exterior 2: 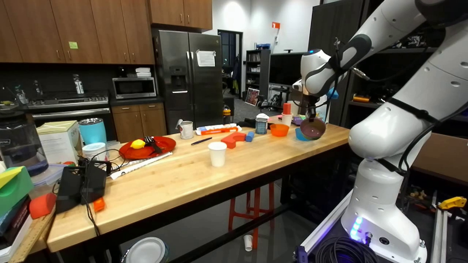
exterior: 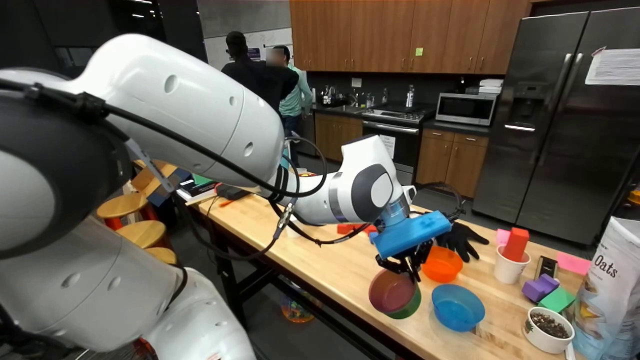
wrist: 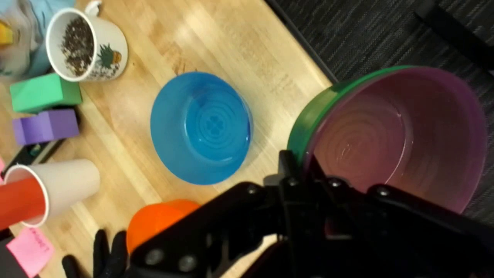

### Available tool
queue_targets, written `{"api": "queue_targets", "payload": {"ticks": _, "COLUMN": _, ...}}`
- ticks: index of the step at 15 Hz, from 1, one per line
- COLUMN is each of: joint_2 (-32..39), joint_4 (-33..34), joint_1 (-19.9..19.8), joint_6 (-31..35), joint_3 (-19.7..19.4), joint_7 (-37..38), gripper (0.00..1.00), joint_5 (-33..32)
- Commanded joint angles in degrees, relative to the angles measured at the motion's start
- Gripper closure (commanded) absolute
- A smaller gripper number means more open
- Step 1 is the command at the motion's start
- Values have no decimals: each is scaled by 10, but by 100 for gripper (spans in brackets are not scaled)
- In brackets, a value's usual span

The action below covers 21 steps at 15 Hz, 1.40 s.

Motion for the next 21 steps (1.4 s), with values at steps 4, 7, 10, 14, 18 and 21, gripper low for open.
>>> {"api": "queue_targets", "payload": {"ticks": 4, "joint_2": -52, "joint_4": -3, "joint_1": -31, "joint_6": -65, "joint_3": -29, "joint_7": 77, "gripper": 98, "joint_5": -74}}
{"api": "queue_targets", "payload": {"ticks": 7, "joint_2": -42, "joint_4": 2, "joint_1": -11, "joint_6": -67, "joint_3": -46, "joint_7": 76, "gripper": 94, "joint_5": -73}}
{"api": "queue_targets", "payload": {"ticks": 10, "joint_2": -47, "joint_4": 2, "joint_1": -11, "joint_6": -71, "joint_3": -49, "joint_7": 81, "gripper": 94, "joint_5": -75}}
{"api": "queue_targets", "payload": {"ticks": 14, "joint_2": -33, "joint_4": 9, "joint_1": -15, "joint_6": -62, "joint_3": -45, "joint_7": 129, "gripper": 98, "joint_5": -66}}
{"api": "queue_targets", "payload": {"ticks": 18, "joint_2": -17, "joint_4": 41, "joint_1": -31, "joint_6": -39, "joint_3": -71, "joint_7": 183, "gripper": 98, "joint_5": -73}}
{"api": "queue_targets", "payload": {"ticks": 21, "joint_2": -8, "joint_4": 73, "joint_1": -51, "joint_6": -38, "joint_3": -86, "joint_7": 213, "gripper": 98, "joint_5": -89}}
